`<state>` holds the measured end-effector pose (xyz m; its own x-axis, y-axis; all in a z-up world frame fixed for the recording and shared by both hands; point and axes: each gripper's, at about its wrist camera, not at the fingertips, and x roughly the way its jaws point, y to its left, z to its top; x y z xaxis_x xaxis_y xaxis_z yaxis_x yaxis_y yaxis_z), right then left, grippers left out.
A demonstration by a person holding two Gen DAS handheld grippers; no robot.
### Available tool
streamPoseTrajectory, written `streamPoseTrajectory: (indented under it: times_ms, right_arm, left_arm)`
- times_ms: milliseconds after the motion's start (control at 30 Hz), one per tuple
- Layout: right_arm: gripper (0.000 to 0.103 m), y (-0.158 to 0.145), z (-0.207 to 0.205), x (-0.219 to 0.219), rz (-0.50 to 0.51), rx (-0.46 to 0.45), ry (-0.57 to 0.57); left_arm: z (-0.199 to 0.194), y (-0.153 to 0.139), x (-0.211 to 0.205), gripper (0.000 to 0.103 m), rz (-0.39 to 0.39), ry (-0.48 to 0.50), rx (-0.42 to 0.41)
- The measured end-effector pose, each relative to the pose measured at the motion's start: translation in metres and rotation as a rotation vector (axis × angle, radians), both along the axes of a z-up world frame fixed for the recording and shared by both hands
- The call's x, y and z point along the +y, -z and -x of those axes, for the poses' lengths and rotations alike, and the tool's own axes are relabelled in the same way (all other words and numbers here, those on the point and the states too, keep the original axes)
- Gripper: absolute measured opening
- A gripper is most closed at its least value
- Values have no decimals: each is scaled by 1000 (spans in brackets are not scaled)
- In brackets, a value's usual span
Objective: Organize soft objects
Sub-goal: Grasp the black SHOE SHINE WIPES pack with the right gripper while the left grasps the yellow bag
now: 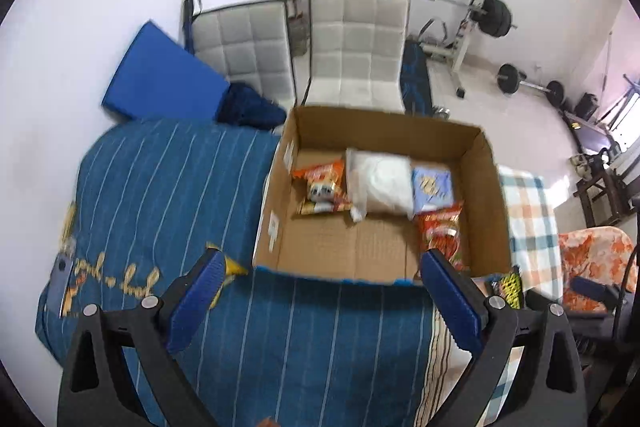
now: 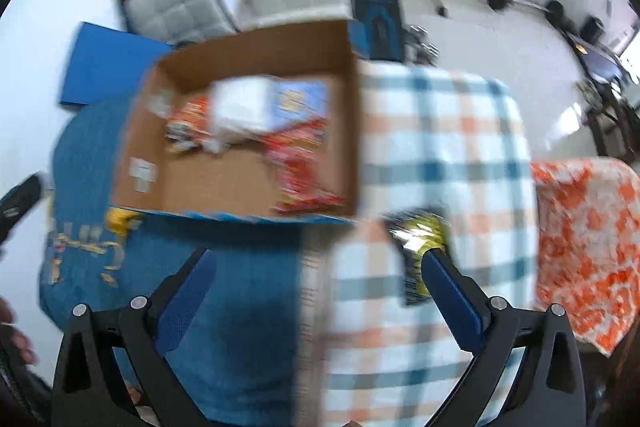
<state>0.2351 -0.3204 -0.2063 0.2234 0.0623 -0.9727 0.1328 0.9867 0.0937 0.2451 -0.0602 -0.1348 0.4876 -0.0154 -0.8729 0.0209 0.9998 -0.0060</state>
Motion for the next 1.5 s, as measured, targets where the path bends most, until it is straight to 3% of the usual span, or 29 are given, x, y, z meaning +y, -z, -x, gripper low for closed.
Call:
streamPoseTrajectory:
  times_ms: [100, 200, 333, 533, 600, 700, 833, 967, 1233, 1367, 1433, 1500]
  right_arm:
    - [103, 37, 6, -40, 37, 87, 22]
    - [103, 92, 4, -70, 75, 202, 18]
    - [103, 153, 0, -83, 62, 299, 2]
    - [99, 205, -2, -86, 32, 369, 90]
    - [96, 206, 0, -83, 74, 355, 102]
    - [70, 198, 6, -76, 56, 345, 133]
    - [54, 191, 21, -67, 21, 379, 176]
    - [53, 186, 41, -49, -14, 414, 188]
    - [53, 183, 76, -2, -73, 470, 217]
    - [54, 189, 79, 23, -46, 484, 208]
    - [54, 191, 78, 28, -39, 488, 220]
    - [56, 193, 74, 34, -34, 488, 225]
  left_arm:
    - [9, 15, 1, 100, -6, -28, 34]
    - [19, 36, 4, 100, -14, -62, 82]
    - [32, 72, 17, 100, -53, -112, 159]
    - [49, 110, 60, 100, -41, -218, 279]
    - [52, 116, 77, 100, -40, -251, 296]
    - [51, 123, 98, 100, -41, -275, 310]
    - [35, 137, 126, 100, -2, -301, 346]
    - [12, 153, 149, 100, 32, -289, 390]
    - [-41, 196, 179, 100, -90, -158, 506]
    - [-65, 220, 179, 100, -152, -66, 565]
    - [-75, 231, 176, 100, -163, -28, 588]
    - [-84, 237, 173, 100, -125, 12, 596]
